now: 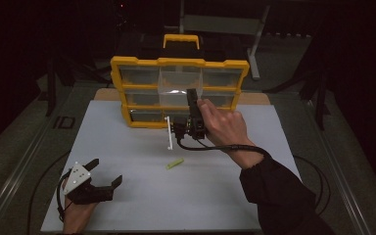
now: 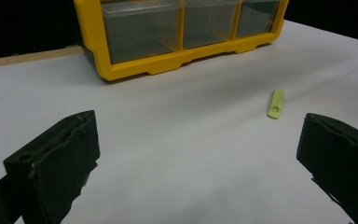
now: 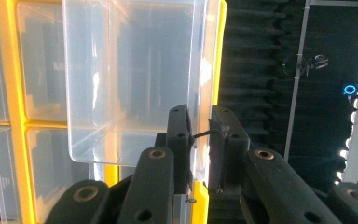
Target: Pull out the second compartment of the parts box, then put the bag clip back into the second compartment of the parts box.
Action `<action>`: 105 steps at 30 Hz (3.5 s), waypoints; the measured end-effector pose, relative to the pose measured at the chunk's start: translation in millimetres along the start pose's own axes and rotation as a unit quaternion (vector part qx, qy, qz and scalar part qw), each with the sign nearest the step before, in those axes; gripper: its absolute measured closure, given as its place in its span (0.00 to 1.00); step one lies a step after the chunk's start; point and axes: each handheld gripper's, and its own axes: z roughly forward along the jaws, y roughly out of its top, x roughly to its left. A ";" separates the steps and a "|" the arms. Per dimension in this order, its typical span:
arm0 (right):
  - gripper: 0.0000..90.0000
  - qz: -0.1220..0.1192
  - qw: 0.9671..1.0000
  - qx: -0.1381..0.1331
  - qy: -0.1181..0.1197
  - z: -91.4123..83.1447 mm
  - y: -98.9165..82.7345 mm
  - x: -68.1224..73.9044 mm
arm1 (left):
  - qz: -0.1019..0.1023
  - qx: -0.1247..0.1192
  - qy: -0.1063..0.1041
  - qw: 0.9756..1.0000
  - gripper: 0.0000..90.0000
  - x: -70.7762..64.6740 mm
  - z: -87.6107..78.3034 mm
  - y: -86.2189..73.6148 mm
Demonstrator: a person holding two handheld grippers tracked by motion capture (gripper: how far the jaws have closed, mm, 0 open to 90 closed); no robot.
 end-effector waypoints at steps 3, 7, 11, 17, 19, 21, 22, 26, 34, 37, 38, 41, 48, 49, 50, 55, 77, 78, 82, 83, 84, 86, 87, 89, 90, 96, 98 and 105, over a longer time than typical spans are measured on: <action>0.84 0.004 1.000 -0.002 -0.001 -0.3 -0.9 0.5 | 0.000 0.000 0.000 1.000 0.00 0.1 0.0 0.0; 0.67 0.008 1.000 -0.011 0.001 -1.3 -2.7 4.5 | 0.000 0.000 0.000 1.000 0.00 -0.2 0.5 -0.1; 0.45 0.021 1.000 -0.014 0.008 -1.5 -5.7 9.5 | 0.000 0.001 0.000 1.000 0.00 -0.4 0.9 -0.2; 0.39 0.034 0.999 -0.015 0.000 -3.6 -9.7 18.0 | 0.001 0.002 0.001 1.000 0.00 -0.4 1.2 -0.3; 0.33 0.039 0.999 -0.017 -0.007 -4.4 -10.6 23.1 | 0.001 0.003 0.001 1.000 0.00 -0.3 1.2 -0.3; 0.25 0.038 0.999 -0.018 -0.013 -6.0 -11.1 29.1 | 0.002 0.003 0.001 1.000 0.00 -0.2 1.2 -0.3; 0.24 0.038 0.999 -0.017 -0.015 -6.8 -11.3 32.0 | 0.003 0.004 0.001 1.000 0.00 -0.2 1.2 -0.3; 0.20 0.046 0.999 -0.014 -0.010 -9.9 -12.0 43.3 | 0.002 0.005 0.001 1.000 0.00 -0.5 1.4 -0.3; 0.19 0.074 0.997 -0.010 0.019 -19.9 -16.1 67.6 | 0.002 0.004 0.002 1.000 0.00 -0.6 1.3 -0.4; 0.18 0.082 0.996 -0.007 0.033 -23.4 -19.1 78.8 | 0.002 0.005 0.002 1.000 0.00 -0.5 1.2 -0.4; 0.18 0.086 0.996 -0.007 0.039 -24.4 -20.2 82.8 | 0.002 0.005 0.002 1.000 0.00 -0.4 1.1 -0.4; 0.18 0.096 0.994 -0.001 0.052 -27.6 -23.8 93.3 | 0.002 0.005 0.002 1.000 0.00 -0.5 1.1 -0.4; 0.17 0.133 0.987 0.004 0.087 -37.1 -33.0 111.4 | 0.001 0.004 0.004 1.000 0.00 -0.7 1.1 -0.4; 0.17 0.138 0.986 0.003 0.091 -39.2 -34.4 113.8 | 0.001 0.004 0.004 1.000 0.00 -0.7 1.1 -0.4; 0.16 0.142 0.985 0.002 0.099 -40.8 -36.1 116.2 | 0.001 0.005 0.004 1.000 0.00 -0.6 1.0 -0.5; 0.15 0.185 0.974 0.003 0.134 -49.4 -45.7 127.9 | 0.001 0.003 0.004 1.000 0.00 -0.7 0.6 -0.5; 0.15 0.601 0.749 -0.001 0.279 -77.7 -169.0 153.4 | -0.019 0.009 0.001 1.000 0.00 -3.0 2.9 1.7; 0.15 0.617 0.733 -0.003 0.287 -77.4 -176.6 153.7 | -0.023 0.010 -0.004 1.000 0.00 -3.0 3.8 3.0; 0.15 0.660 0.695 -0.020 0.284 -82.4 -197.4 155.1 | -0.015 0.026 -0.011 0.999 0.00 -6.7 9.0 12.8; 0.14 0.663 0.692 -0.021 0.285 -83.6 -200.0 155.8 | -0.011 0.027 -0.011 1.000 0.00 -7.9 10.3 16.6; 0.15 0.667 0.687 -0.025 0.286 -84.7 -202.3 157.0 | -0.005 0.032 -0.010 0.999 0.00 -8.8 11.5 20.7; 0.15 0.676 0.682 -0.029 0.277 -88.1 -204.9 159.0 | 0.004 0.033 -0.012 0.999 0.00 -10.6 14.1 28.2; 0.15 0.677 0.684 -0.031 0.269 -89.3 -205.0 159.2 | 0.005 0.034 -0.015 0.999 0.00 -10.9 15.5 31.7; 0.15 0.680 0.686 -0.038 0.256 -91.4 -205.6 159.0 | 0.011 0.042 -0.017 0.999 0.00 -10.4 19.4 38.1; 0.15 0.681 0.686 -0.039 0.253 -92.0 -205.9 158.9 | 0.012 0.044 -0.019 0.999 0.00 -9.8 21.6 40.8; 0.15 0.693 0.676 -0.030 0.249 -91.2 -211.1 162.4 | 0.021 0.073 -0.038 0.996 0.00 -10.8 40.4 61.9; 0.15 0.695 0.675 -0.031 0.245 -92.1 -212.5 161.6 | 0.028 0.084 -0.047 0.995 0.00 -13.8 45.6 68.6; 0.13 0.707 0.664 -0.029 0.241 -97.0 -216.6 159.5 | 0.053 0.106 -0.062 0.991 0.00 -22.7 58.1 86.3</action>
